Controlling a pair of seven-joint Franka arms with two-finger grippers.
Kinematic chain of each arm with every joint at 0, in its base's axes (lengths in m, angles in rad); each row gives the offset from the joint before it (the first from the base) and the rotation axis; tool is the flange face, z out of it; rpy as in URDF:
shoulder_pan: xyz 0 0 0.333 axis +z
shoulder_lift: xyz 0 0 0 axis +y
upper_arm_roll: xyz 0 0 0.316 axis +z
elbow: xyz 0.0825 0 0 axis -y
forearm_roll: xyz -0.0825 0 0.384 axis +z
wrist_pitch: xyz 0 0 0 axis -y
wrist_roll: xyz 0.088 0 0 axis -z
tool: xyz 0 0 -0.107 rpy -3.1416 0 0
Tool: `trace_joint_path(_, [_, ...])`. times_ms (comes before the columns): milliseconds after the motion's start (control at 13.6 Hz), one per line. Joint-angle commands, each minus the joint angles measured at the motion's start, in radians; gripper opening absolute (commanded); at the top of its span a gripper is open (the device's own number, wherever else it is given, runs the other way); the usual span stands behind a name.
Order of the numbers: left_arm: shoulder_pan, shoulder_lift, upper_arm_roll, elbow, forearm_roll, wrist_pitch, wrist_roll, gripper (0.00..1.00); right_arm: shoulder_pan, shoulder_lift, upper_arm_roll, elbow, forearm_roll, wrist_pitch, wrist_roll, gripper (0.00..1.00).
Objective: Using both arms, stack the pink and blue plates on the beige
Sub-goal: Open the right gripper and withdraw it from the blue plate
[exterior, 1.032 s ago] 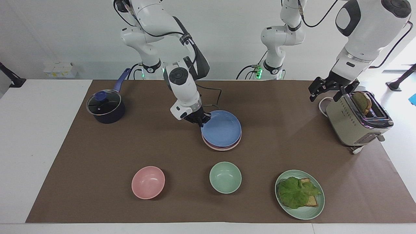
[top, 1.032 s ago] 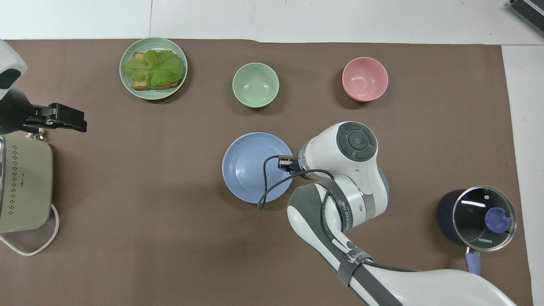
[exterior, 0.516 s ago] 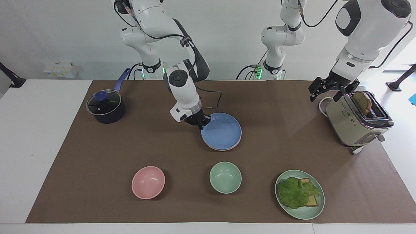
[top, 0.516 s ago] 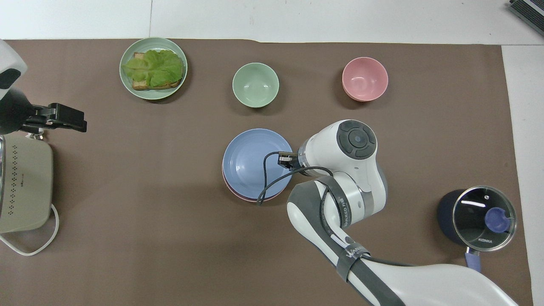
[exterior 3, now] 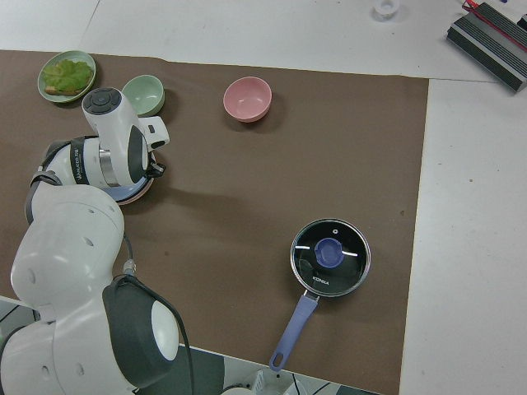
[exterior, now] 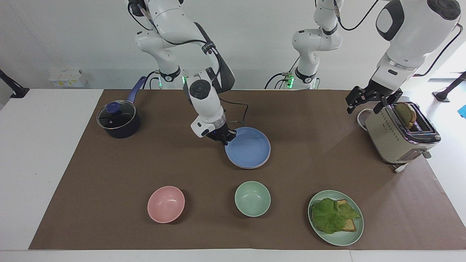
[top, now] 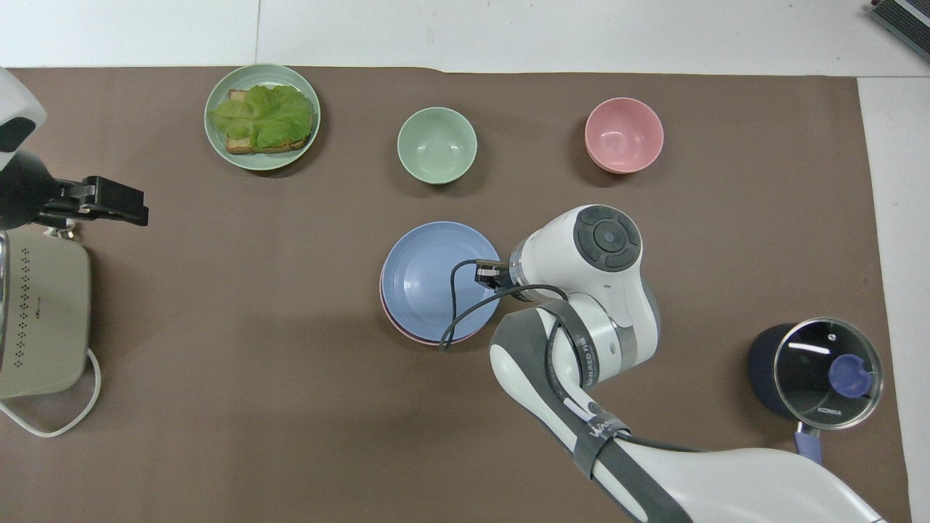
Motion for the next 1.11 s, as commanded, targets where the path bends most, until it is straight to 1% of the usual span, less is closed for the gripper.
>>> trace_joint_path(0, [0.003, -0.004, -0.002, -0.002, 0.019, -0.012, 0.003, 1.00, -0.001, 0.017, 0.002, 0.042, 0.024, -0.003, 0.024, 0.67])
trace_joint_path(74, [0.001, -0.004, -0.002, -0.002, 0.018, -0.012, 0.003, 1.00, -0.001, 0.017, 0.000, 0.053, 0.023, -0.006, 0.040, 0.85])
trace_joint_path(221, [0.001, -0.005, -0.002, -0.002, 0.018, -0.012, 0.003, 1.00, -0.008, 0.000, -0.001, 0.058, 0.017, -0.011, 0.051, 1.00])
trace_joint_path(368, [0.001, -0.004, -0.002, -0.001, 0.019, -0.012, 0.003, 1.00, -0.022, -0.047, -0.018, 0.058, -0.012, -0.063, 0.053, 1.00])
trace_joint_path(442, [0.003, -0.005, -0.002, -0.001, 0.019, -0.012, 0.004, 1.00, -0.045, -0.082, -0.030, 0.058, -0.060, -0.095, 0.050, 1.00])
trace_joint_path(589, [0.001, -0.005, -0.002, -0.002, 0.018, -0.012, 0.003, 1.00, -0.120, -0.144, -0.029, 0.056, -0.179, -0.164, 0.036, 1.00])
trace_joint_path(663, [0.003, -0.005, -0.002, -0.001, 0.019, -0.012, 0.003, 1.00, -0.154, -0.168, -0.029, 0.056, -0.209, -0.195, 0.033, 1.00])
trace_joint_path(884, [0.001, -0.005, -0.002, -0.002, 0.019, -0.012, 0.004, 1.00, -0.253, -0.240, -0.030, 0.054, -0.226, -0.259, -0.036, 1.00])
trace_joint_path(1032, [0.001, -0.004, -0.002, -0.002, 0.019, -0.012, 0.003, 1.00, -0.316, -0.305, -0.030, 0.058, -0.227, -0.310, -0.108, 1.00])
